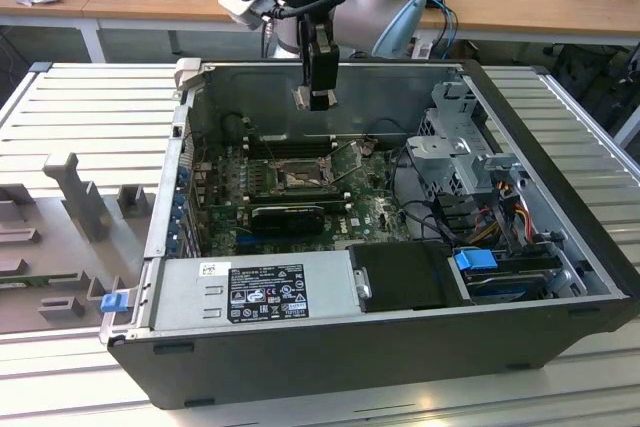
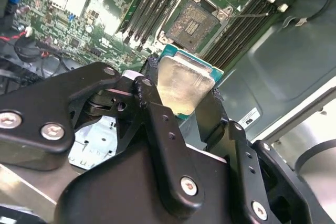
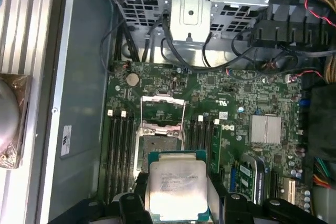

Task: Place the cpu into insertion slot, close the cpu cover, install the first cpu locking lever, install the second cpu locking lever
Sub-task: 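Place the cpu into insertion slot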

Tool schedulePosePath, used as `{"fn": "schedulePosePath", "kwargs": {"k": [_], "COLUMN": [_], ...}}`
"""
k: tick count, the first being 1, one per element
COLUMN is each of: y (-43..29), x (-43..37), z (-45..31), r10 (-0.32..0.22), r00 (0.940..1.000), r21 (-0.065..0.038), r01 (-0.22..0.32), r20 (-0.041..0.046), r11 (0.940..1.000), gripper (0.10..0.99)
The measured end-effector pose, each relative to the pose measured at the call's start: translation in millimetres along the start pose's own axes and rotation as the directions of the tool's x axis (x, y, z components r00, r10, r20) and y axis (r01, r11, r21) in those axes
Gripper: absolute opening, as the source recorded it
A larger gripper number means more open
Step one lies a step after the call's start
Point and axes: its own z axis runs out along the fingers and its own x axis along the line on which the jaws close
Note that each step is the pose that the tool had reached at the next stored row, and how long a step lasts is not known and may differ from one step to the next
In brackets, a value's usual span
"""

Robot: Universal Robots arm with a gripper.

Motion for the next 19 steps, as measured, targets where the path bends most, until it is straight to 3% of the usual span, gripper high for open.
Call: {"fn": "schedulePosePath", "kwargs": {"k": [5, 11, 19], "y": [-0.3, -1.4, -1.9], "x": [0.0, -0.1, -0.2], "z": [1.1, 12.8, 18.5], "r10": [0.065, 0.066, 0.066], "r00": [0.9978, 0.9978, 0.9978], "r21": [-0.001, -0.001, -0.001], "r01": [-0.065, -0.066, -0.066], "r20": [0.0063, 0.0067, 0.0073], "r11": [0.9979, 0.9978, 0.9978], "gripper": [0.525, 0.525, 0.525]}}
